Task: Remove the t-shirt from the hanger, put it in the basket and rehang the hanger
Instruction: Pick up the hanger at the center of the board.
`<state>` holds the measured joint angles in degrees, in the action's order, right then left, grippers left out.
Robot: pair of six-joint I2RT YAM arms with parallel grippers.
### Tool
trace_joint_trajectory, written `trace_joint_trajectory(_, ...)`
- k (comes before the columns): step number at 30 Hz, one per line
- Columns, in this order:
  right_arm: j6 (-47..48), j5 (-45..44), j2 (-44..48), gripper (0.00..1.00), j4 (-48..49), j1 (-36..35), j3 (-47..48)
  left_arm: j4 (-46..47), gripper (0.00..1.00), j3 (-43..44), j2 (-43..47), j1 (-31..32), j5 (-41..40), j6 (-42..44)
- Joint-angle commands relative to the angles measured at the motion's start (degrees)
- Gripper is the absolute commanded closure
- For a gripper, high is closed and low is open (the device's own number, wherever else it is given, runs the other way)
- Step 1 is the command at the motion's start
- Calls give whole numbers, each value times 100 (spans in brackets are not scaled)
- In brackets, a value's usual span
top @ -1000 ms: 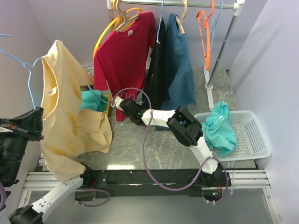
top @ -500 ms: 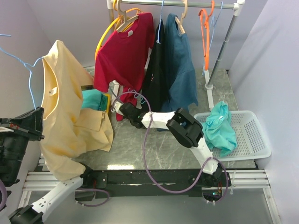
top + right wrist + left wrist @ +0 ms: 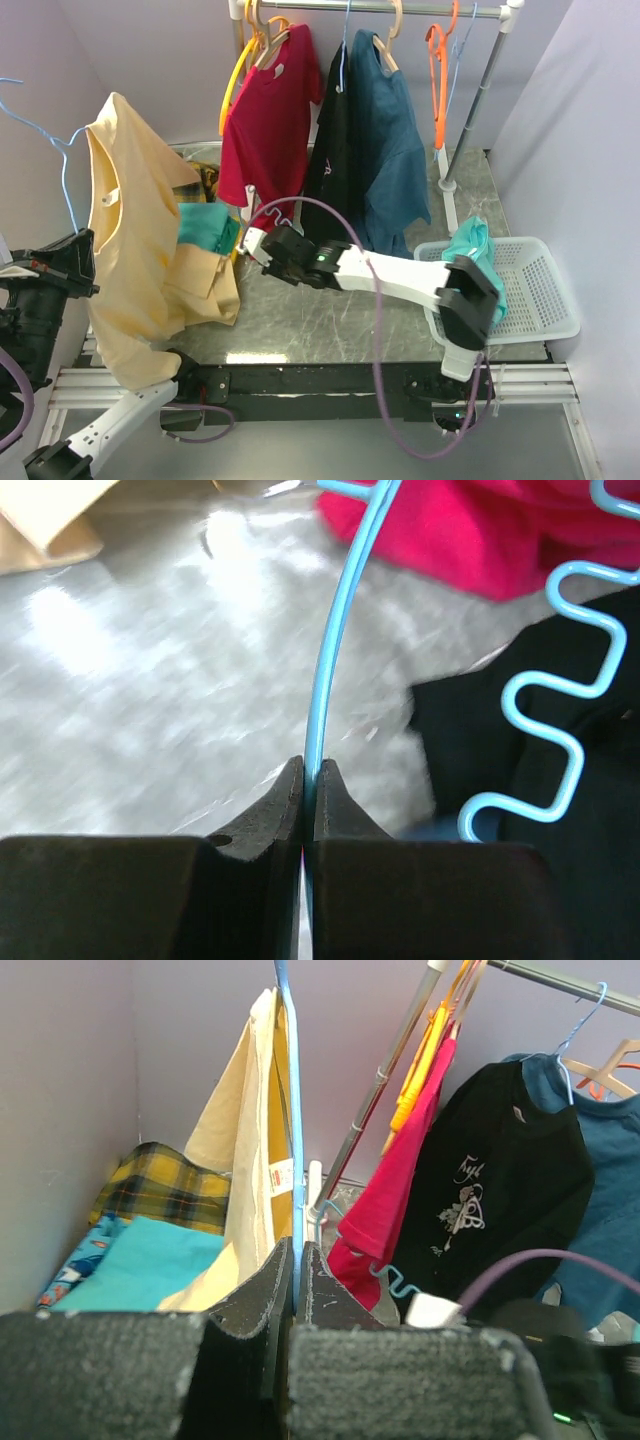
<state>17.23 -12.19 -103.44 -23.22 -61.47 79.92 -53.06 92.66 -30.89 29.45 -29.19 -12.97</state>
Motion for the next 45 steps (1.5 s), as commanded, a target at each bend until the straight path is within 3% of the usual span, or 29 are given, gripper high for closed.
trace_joint_trajectory(1,-676,-2,1123,100,-315,-14,-415,674,99,6,66,-10,-70,128)
trace_joint_trajectory(4,-817,-21,1536,100,-358,-14,-696,700,99,-3,75,-10,-52,120)
trace_joint_trajectory(9,-871,-1021,1704,100,-236,-23,-986,648,99,-2,84,-10,45,58)
trace_joint_trajectory(18,-318,-2612,694,100,441,-409,-1031,577,99,68,49,-10,168,-56)
trace_joint_trajectory(26,-194,-2956,183,100,609,-673,-1408,586,99,112,13,-10,194,-4)
trace_joint_trajectory(33,-528,-2553,1105,100,-84,-840,-1602,595,99,121,-4,-10,186,32)
trace_joint_trajectory(45,-1143,-832,3145,100,-1413,-972,-1067,639,99,-11,40,-1,203,-21)
